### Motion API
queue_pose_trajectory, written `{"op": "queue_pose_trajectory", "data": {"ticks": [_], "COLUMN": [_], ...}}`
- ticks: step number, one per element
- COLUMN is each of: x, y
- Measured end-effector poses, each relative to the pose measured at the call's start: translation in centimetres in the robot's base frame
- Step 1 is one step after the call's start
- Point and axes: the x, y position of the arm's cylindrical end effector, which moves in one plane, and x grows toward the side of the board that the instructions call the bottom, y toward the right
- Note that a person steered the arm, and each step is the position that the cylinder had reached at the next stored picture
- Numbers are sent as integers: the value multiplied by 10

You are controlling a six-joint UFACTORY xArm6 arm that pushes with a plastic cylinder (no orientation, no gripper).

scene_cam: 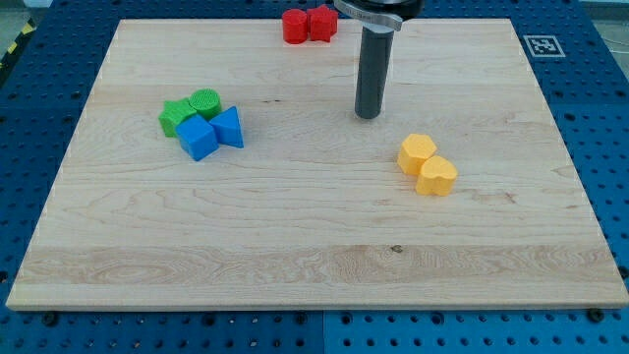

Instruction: Separate the yellow blocks

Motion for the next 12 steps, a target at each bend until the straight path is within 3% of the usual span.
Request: {"op": "queue_pose_trajectory", "data": {"ticks": [3, 5, 7, 10, 12], "x": [58, 88, 89, 93, 58], "y": [-2, 30, 32, 86, 91]}}
